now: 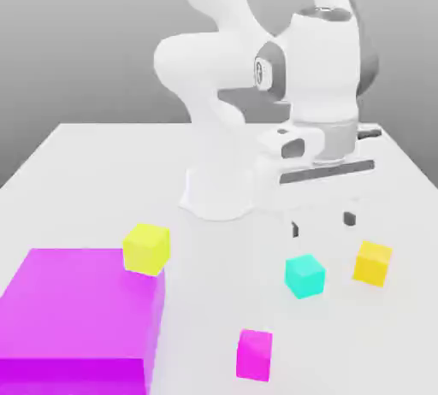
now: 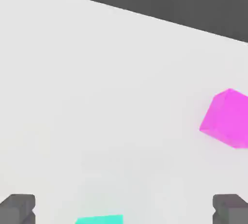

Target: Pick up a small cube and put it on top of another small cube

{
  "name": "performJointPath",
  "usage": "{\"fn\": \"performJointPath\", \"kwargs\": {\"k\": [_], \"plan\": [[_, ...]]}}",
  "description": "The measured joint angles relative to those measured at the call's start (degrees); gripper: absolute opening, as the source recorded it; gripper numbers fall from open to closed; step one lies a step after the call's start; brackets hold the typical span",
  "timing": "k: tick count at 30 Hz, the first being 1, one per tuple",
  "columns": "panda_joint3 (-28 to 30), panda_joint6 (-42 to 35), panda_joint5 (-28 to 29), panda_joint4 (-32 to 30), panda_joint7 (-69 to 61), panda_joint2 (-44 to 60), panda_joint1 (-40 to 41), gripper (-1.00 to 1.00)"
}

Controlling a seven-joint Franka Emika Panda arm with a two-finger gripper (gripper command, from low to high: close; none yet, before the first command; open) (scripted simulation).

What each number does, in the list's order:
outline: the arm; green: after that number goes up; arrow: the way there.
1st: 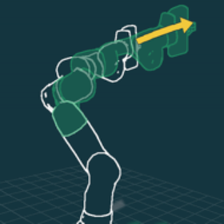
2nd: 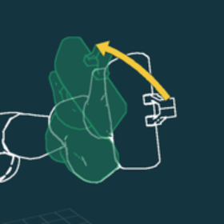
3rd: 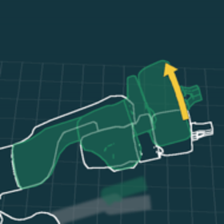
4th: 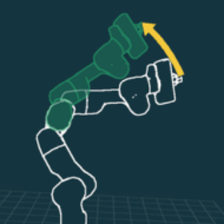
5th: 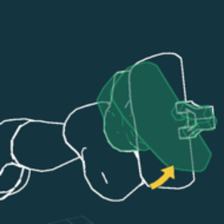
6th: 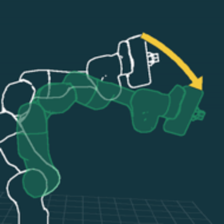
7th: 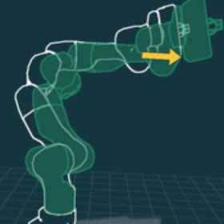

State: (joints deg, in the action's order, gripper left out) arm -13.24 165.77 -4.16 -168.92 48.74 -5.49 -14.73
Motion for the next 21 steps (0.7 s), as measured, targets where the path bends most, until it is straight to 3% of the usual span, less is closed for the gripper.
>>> {"fn": "performJointPath", "kwargs": {"k": [2, 4, 7, 8, 16, 21], "plan": [[0.7, 4.8, 5.2, -0.4, 3.8, 6.2, -0.3, 0.0], [5.0, 8.5, 9.9, 0.1, 7.2, 10.8, -3.6, 0.0], [11.9, 13.7, 11.8, 1.1, 8.8, 17.2, -10.2, 0.0], [13.0, 14.9, 11.8, 1.3, 8.9, 18.5, -11.3, -1.0], [12.3, 13.7, 11.7, 1.1, 8.7, 17.2, -10.6, -1.0], [8.3, 5.8, 4.6, -0.7, 3.5, 7.4, -8.8, -1.0]]}}
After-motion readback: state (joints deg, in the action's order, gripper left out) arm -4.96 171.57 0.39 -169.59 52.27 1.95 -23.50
